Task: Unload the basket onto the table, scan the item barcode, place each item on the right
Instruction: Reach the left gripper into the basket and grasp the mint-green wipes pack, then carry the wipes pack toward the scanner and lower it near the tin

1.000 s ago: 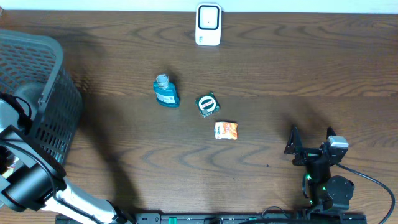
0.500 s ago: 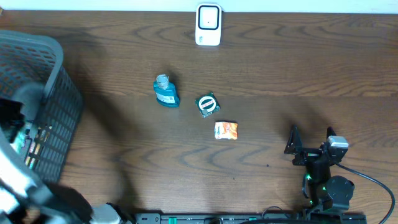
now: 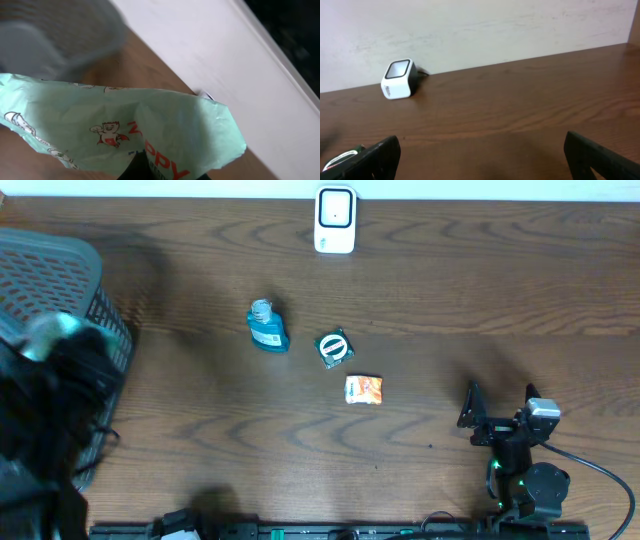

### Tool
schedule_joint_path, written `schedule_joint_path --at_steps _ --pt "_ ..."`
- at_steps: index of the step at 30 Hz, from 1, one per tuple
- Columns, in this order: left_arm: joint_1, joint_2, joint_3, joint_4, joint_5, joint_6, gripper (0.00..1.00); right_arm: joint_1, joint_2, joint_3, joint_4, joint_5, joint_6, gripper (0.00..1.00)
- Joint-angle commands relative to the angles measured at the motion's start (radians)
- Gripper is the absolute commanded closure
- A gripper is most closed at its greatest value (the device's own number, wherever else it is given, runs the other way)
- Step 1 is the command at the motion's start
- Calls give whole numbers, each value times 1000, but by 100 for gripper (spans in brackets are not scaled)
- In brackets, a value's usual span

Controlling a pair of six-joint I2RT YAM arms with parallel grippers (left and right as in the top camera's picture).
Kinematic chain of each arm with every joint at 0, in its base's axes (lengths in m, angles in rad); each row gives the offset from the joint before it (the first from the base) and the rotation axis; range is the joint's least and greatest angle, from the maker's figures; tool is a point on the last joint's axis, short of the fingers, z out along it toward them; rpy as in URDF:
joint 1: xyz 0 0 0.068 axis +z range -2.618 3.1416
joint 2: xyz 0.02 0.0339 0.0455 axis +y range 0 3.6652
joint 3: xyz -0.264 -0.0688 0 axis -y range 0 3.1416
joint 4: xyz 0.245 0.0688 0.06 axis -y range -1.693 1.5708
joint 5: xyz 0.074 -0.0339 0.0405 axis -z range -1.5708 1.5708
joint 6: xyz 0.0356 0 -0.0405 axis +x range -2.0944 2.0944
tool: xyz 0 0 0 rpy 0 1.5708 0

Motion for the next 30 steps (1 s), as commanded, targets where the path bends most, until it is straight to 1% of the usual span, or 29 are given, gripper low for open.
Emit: schedule_joint_path --at_steps 1,4,7,11,16,19,23,25,30 --pt "-167 -6 -13 -8 14 8 93 9 -5 -1 -4 4 -11 1" --pt "-298 10 -51 -10 3 8 93 9 -5 -1 -4 4 -11 1" --pt "-412 35 -97 -10 -52 -5 93 9 -5 -1 -4 4 -11 1" --pt "-563 85 -166 -10 -158 -60 93 9 -5 -1 -4 4 -11 1" --pt "-743 191 -235 -4 -243 -121 93 9 -5 -1 -4 4 -11 1" --pt "-849 284 -269 26 -274 -142 93 9 -5 -1 -4 4 -12 1" --pt "-957 437 -278 51 -333 -141 93 9 -5 -1 -4 4 -11 1" --pt "-995 528 -278 66 -357 -141 93 9 -5 -1 -4 4 -11 1" --pt "-1039 732 -278 153 -356 -141 93 9 -5 -1 -4 4 -11 1"
